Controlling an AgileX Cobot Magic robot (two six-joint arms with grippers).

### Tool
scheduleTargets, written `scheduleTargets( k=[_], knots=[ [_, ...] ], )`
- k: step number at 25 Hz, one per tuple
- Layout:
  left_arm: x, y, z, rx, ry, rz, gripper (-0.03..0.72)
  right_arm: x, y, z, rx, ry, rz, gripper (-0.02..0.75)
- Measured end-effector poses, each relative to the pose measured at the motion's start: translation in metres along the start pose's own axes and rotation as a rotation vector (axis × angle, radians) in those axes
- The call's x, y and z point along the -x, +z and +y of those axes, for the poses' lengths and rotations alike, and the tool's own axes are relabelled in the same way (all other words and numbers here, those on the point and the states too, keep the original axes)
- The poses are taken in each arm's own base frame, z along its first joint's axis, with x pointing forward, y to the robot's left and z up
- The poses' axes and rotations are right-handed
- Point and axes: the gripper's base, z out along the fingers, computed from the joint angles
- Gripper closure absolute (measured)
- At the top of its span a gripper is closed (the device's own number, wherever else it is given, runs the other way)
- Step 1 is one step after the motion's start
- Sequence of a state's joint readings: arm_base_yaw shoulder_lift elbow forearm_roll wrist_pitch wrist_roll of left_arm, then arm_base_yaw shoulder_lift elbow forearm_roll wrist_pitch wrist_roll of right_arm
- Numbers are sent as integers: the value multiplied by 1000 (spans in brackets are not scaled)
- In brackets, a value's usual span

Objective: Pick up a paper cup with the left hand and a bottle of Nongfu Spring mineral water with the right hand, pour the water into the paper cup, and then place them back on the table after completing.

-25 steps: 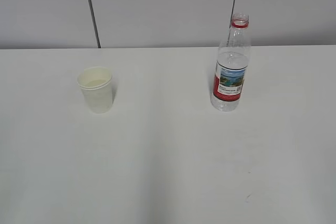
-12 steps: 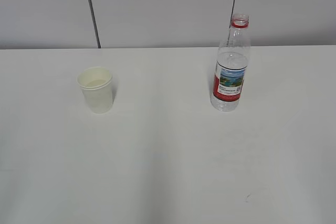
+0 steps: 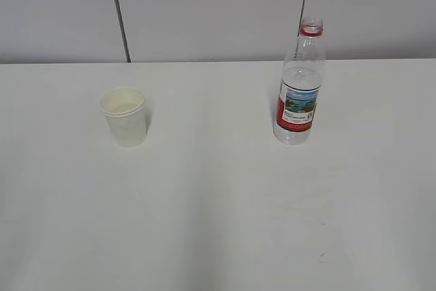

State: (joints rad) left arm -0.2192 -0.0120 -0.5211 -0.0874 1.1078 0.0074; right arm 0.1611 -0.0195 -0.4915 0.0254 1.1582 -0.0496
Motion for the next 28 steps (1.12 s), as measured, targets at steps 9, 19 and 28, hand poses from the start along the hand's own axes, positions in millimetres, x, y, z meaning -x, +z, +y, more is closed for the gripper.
scheduleTargets(
  k=[9,19,28],
  knots=[
    [0,0,4,42,28,0,283,0,0,-3,-33,-14,0,169],
    [0,0,3,134,-21,-4,284,0,0,-3,-68,4,1,169],
    [0,1,2,160,-34,-5,301,0,0,-3,-76,8,2,169]
  ],
)
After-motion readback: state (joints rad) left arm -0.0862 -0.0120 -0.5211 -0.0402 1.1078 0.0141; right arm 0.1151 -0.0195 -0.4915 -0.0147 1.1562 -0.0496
